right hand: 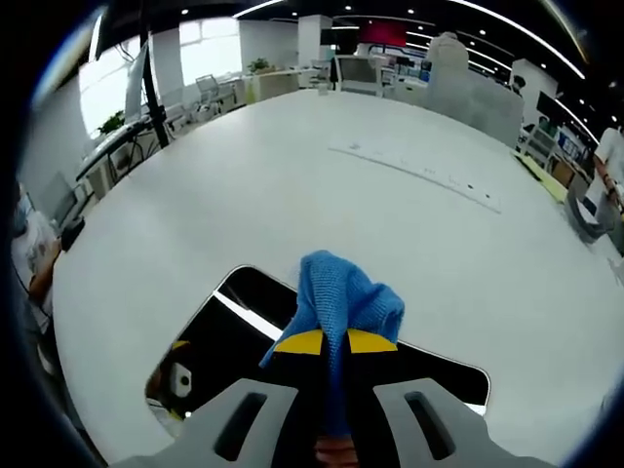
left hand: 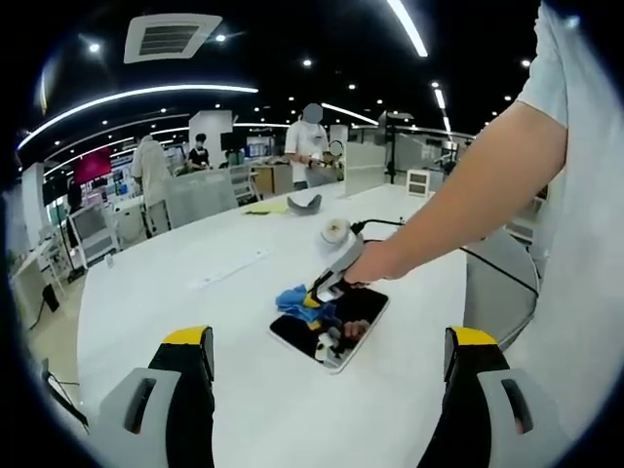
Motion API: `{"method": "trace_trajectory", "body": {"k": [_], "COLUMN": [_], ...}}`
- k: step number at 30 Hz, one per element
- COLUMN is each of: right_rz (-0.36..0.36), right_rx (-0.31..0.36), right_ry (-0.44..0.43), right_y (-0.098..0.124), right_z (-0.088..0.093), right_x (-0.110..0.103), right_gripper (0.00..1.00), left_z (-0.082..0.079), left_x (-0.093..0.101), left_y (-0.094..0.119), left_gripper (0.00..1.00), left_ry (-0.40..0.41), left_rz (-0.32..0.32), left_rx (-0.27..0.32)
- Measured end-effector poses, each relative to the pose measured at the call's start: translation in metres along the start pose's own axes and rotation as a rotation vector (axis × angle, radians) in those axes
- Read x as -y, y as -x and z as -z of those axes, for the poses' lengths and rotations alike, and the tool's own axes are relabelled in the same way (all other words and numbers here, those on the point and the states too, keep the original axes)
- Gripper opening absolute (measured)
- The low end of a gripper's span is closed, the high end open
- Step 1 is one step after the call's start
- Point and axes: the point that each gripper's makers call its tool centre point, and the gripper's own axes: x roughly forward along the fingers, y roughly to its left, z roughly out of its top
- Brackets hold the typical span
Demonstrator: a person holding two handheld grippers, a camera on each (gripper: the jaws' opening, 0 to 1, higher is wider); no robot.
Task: Wipe the mirror surface with the cleaning cloth until all visible marks leave the cleaned area.
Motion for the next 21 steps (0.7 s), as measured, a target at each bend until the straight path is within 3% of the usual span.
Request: {"method": "trace_trajectory", "body": {"k": [12, 21], "right_rz": [-0.059, -0.067], "right_rx": [0.003, 0.026], "right_ry": [0.075, 0.077], "right_y": [-0.001, 0.006], "right_z": [-0.002, 0.003], "right_x": [-0.026, -0.041], "right_gripper": [0.02, 0.02], "left_z": [0.004, 0.006], "left_x": [0.009, 0.021], "left_y": [0.011, 0.016], "left_gripper": [0.99, 0.99], "left_ry": [-0.006, -0.008], "left_rz": [-0.010, -0.010], "left_rx": [-0.014, -0.016]}}
